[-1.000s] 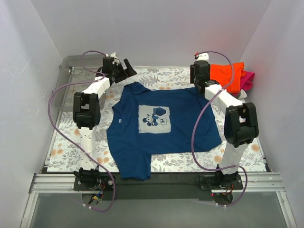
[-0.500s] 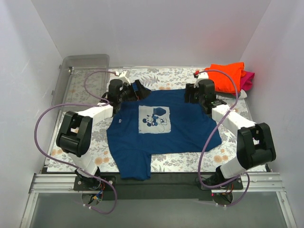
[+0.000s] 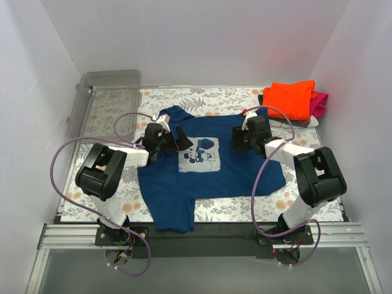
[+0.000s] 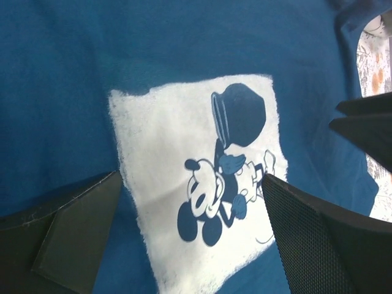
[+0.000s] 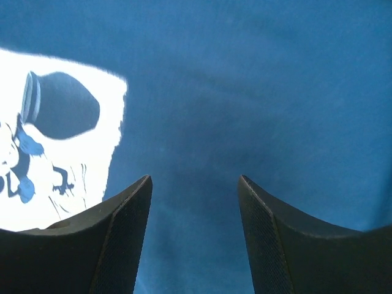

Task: Fold and stack the t-shirts
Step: Flatten the tshirt out

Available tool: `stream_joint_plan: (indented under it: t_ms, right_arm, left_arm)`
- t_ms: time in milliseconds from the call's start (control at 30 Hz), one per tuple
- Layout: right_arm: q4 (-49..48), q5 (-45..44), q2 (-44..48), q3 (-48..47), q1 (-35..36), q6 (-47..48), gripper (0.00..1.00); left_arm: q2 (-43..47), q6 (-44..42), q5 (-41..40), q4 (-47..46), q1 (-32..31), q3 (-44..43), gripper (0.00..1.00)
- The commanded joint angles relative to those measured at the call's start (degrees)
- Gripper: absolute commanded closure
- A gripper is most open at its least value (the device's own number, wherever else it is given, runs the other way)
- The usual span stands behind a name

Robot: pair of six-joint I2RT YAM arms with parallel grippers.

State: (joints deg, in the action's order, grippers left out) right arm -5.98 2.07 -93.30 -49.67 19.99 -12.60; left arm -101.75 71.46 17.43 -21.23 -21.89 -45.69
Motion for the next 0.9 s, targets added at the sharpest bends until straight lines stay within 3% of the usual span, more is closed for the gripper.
stream_joint_plan:
  t_ms: [0,467,867]
  right_arm:
    - [-0.4,0.9,-1.9,2.2,1.7,-1.5,0.48]
    - [2.9,4.0,-3.1,10.2,9.8,-8.0,0.51]
    - [8.9,-5.5,8.2,17.6,16.9,-14.0,0.51]
  left_arm:
    - [3.1,-0.2,-3.8,0.3,-0.2,3.8,0.07]
    - [9.5,2.0,-10.4,7.6,-0.2,14.0,0.07]
    - [11.4,2.0,-11.3,10.1,-0.2,16.4,0.06]
